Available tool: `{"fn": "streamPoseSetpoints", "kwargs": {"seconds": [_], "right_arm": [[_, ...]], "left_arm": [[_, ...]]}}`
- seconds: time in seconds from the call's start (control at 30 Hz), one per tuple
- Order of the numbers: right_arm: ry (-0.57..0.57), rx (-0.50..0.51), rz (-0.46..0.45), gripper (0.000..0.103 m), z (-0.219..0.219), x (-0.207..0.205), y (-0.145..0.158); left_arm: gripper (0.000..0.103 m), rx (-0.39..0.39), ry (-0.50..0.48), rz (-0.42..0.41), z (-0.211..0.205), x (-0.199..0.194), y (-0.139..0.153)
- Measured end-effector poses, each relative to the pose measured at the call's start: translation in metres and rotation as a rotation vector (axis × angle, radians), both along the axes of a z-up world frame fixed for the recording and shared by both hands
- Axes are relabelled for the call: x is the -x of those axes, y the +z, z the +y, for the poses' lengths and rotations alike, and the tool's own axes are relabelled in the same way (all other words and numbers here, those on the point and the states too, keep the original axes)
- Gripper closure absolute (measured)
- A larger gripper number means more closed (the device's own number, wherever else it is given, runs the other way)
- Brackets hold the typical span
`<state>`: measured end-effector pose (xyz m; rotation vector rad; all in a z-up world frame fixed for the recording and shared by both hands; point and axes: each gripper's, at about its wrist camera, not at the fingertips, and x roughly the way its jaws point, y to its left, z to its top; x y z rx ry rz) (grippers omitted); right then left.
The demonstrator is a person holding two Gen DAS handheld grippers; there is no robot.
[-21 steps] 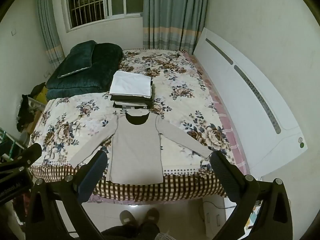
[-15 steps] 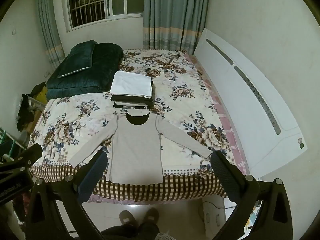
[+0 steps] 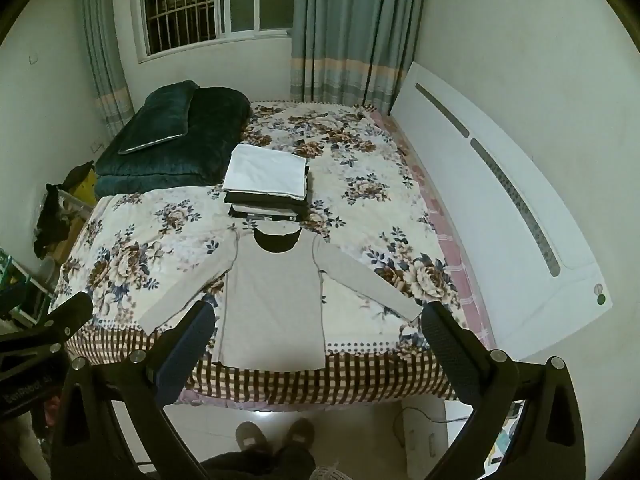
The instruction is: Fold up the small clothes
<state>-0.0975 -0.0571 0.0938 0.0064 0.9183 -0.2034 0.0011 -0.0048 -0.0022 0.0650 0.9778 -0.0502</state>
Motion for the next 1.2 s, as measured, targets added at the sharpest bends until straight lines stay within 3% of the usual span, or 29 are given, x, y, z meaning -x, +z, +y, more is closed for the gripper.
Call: {"fn": "streamPoseSetpoints", "kwargs": {"seconds": [1.2], "right_arm": [[0.002, 0.011, -0.011, 0.000, 0.0020, -0.0004, 0.0031]], "left_arm": [[0.000, 0.010, -0.002, -0.008, -0.0011, -0.0040, 0.0083]]}}
